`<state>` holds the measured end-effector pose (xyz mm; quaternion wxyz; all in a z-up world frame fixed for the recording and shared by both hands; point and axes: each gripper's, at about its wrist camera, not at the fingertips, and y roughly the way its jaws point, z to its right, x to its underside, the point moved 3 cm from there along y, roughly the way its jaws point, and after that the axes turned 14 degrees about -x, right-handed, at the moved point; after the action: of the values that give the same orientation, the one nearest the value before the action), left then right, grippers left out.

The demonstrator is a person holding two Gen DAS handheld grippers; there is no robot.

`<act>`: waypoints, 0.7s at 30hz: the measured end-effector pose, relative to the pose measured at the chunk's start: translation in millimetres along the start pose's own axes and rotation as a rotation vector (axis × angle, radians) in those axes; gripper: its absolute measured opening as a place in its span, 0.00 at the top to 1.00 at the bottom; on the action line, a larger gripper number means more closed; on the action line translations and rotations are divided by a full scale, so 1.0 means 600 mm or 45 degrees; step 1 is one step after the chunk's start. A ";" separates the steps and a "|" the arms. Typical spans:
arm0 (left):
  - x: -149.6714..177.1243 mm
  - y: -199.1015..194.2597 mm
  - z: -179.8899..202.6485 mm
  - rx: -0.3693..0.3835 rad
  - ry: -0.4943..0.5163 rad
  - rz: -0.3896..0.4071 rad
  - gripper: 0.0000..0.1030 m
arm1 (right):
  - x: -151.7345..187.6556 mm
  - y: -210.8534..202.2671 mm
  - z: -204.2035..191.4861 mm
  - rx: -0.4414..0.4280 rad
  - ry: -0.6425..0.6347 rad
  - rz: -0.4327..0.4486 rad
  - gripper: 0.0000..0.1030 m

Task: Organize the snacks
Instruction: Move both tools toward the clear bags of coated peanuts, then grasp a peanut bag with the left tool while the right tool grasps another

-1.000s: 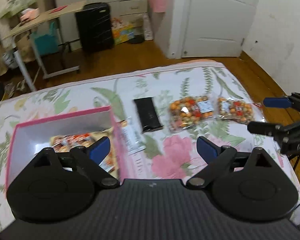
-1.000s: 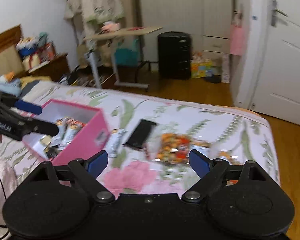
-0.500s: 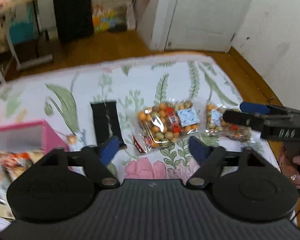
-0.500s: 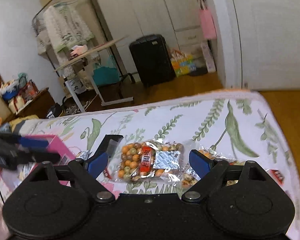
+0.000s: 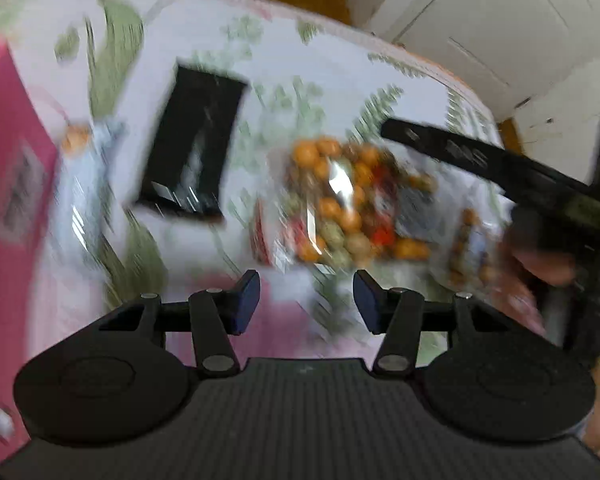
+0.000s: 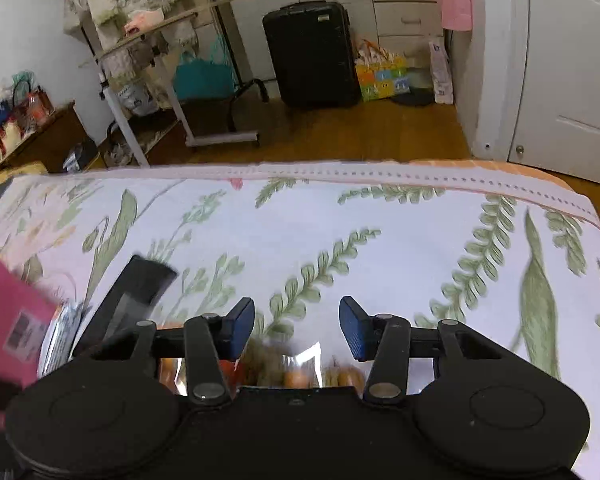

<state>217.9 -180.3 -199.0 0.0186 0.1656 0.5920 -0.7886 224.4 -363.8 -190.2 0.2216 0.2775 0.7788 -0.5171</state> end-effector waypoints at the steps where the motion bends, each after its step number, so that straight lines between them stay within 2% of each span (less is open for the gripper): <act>1: 0.005 0.006 -0.002 0.023 -0.029 -0.028 0.51 | -0.001 0.005 0.006 0.018 0.007 -0.017 0.46; 3: 0.013 0.020 -0.007 0.037 -0.073 -0.043 0.51 | -0.002 0.009 0.019 0.040 0.017 -0.030 0.41; 6: 0.014 0.027 -0.015 0.074 -0.149 -0.009 0.51 | -0.005 0.002 0.041 -0.027 0.138 -0.058 0.41; 8: 0.013 0.023 -0.018 0.111 -0.176 0.020 0.51 | -0.002 -0.008 0.049 -0.134 0.240 -0.078 0.45; 12: 0.013 0.021 -0.033 0.120 -0.202 0.004 0.51 | 0.019 -0.013 0.066 -0.338 0.407 -0.234 0.50; 17: 0.025 0.017 -0.053 0.157 -0.264 -0.033 0.51 | 0.056 -0.035 0.053 -0.462 0.466 -0.306 0.53; 19: 0.030 0.012 -0.057 0.130 -0.240 -0.026 0.49 | 0.074 -0.045 0.033 -0.498 0.435 -0.330 0.53; 21: 0.033 0.006 -0.057 0.101 -0.184 -0.004 0.47 | 0.092 -0.054 0.010 -0.486 0.365 -0.351 0.54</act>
<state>208.3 -146.2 -216.4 0.0537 0.1079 0.5575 -0.8214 161.7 -368.1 -205.1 0.0850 0.1923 0.9160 -0.3417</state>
